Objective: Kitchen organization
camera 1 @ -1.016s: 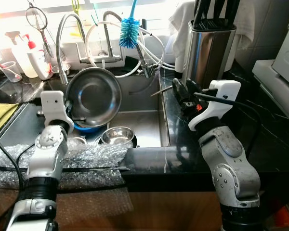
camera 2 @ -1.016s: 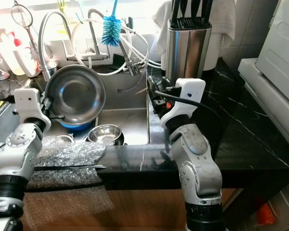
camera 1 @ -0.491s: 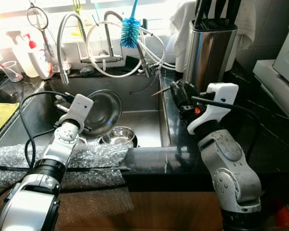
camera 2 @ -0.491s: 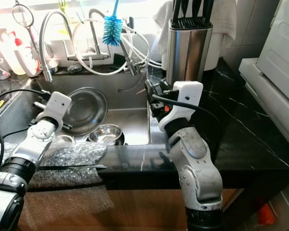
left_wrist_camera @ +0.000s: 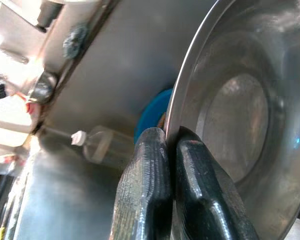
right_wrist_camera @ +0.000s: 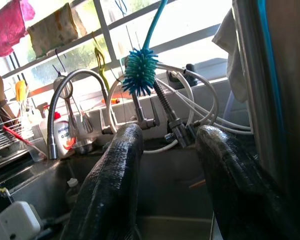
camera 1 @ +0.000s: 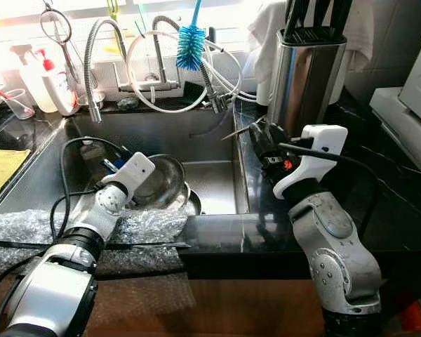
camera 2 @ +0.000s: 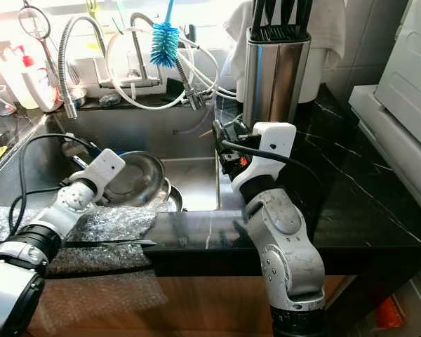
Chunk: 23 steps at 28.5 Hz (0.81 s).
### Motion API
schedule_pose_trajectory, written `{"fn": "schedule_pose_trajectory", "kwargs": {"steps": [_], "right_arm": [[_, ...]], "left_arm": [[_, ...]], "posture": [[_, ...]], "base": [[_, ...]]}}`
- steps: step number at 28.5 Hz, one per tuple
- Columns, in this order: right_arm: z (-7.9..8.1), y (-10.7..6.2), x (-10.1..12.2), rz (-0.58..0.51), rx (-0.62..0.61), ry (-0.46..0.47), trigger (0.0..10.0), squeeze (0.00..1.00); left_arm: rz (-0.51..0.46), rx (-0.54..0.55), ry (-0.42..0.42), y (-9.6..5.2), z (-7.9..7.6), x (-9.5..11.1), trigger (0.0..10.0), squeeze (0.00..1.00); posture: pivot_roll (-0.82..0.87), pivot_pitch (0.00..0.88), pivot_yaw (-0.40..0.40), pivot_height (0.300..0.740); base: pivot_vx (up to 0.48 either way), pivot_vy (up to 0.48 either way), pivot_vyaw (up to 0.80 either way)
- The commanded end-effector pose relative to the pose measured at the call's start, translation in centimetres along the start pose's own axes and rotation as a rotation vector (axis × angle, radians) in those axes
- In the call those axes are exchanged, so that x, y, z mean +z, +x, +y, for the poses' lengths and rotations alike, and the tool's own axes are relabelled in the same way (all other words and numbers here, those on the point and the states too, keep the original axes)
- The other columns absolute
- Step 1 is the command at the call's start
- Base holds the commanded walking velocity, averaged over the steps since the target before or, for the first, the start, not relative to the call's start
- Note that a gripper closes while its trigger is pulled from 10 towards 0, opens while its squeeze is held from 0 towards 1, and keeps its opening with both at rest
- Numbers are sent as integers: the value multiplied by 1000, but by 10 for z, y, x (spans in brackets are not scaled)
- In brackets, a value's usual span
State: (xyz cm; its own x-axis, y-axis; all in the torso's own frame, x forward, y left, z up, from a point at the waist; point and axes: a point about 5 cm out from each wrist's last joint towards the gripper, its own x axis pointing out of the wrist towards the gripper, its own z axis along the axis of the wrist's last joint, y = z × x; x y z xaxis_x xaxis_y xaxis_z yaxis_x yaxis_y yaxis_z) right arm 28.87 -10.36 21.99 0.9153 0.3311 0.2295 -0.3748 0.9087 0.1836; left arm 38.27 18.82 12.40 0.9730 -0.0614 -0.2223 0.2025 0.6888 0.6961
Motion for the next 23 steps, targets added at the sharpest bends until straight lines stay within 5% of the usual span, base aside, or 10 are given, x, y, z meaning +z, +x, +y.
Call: {"fn": "schedule_pose_trajectory", "kwargs": {"steps": [1,2,4,5,23], "right_arm": [[5,-1,2,-2,11,-2,10000,0],[4,-1,2,-1,10,-2,10000,0],[4,-1,2,0,9,-1,10000,0],[4,-1,2,0,8,-1,10000,0],[4,-1,1,3,3,2,10000,0]], "left_arm": [[-22,-8,13,2,3,7,10000,0],[-22,-20,8,3,0,7,10000,235],[-21,-22,2,3,0,7,10000,918],[-22,-23,-3,3,-1,7,10000,1000],[-31,-14,-95,4,2,10,10000,1000]], "posture": [[-156,0,105,740],[-156,0,105,740],[-156,0,105,740],[-156,0,105,740],[-153,0,105,740]], "base": [[0,0,0],[0,0,0],[0,0,0],[0,0,0],[0,0,0]]}}
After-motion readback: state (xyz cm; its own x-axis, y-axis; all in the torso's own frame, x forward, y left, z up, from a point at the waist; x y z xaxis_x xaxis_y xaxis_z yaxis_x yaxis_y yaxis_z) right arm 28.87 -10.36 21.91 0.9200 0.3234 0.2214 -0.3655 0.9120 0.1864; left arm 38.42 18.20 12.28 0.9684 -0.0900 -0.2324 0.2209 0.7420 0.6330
